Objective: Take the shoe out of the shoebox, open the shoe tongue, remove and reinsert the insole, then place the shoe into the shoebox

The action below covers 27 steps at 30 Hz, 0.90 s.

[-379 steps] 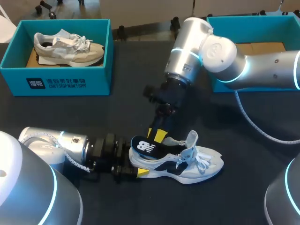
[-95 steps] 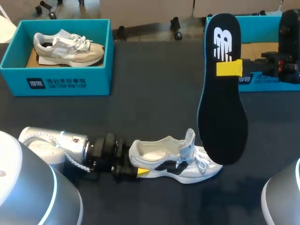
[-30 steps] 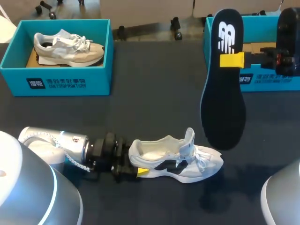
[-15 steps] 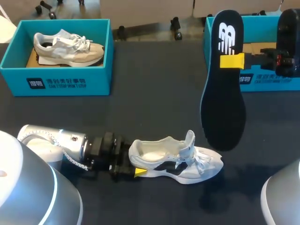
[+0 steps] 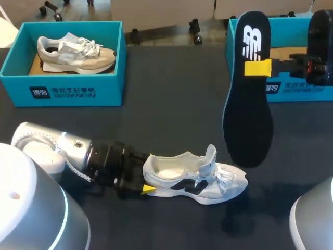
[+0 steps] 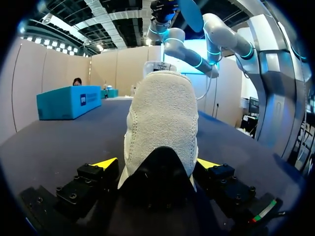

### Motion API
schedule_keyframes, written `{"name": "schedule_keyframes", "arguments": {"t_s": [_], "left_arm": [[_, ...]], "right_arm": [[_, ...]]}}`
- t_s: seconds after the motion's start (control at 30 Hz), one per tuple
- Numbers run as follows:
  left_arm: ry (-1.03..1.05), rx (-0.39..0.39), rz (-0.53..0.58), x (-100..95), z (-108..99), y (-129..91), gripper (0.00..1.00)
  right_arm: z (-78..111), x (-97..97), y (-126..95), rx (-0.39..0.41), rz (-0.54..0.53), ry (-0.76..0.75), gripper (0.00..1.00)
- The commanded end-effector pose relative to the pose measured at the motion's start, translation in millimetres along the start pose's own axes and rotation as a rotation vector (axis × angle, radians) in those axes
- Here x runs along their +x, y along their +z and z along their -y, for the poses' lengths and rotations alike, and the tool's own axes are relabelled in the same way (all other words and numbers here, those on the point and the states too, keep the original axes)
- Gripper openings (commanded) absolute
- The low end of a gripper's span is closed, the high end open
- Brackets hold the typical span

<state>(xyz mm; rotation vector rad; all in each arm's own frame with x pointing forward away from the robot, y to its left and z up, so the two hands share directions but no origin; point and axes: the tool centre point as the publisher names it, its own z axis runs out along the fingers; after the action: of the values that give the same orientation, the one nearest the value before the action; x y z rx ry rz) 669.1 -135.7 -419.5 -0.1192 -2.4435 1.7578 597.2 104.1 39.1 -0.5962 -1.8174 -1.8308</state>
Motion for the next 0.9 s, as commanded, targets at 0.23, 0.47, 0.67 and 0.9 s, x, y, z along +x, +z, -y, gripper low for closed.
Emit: {"name": "schedule_keyframes", "arguments": {"t_s": [0.23, 0.47, 0.67, 0.9], "left_arm": [[0.058, -0.229, -0.035, 4.4, 12.6, -25.3, 1.0], [0.12, -0.508, -0.063, 0.4, 11.7, -41.5, 1.0], [0.12, -0.508, -0.063, 0.4, 11.7, -41.5, 1.0], [0.12, -0.508, -0.063, 0.4, 11.7, -41.5, 1.0]], "right_arm": [[-1.5, -2.4, 2.2, 0.003, -0.002, 0.001, 0.0], [-1.5, -2.4, 2.2, 0.003, -0.002, 0.001, 0.0], [-1.5, -2.4, 2.2, 0.003, -0.002, 0.001, 0.0], [-1.5, -2.4, 2.2, 0.003, -0.002, 0.001, 0.0]]}}
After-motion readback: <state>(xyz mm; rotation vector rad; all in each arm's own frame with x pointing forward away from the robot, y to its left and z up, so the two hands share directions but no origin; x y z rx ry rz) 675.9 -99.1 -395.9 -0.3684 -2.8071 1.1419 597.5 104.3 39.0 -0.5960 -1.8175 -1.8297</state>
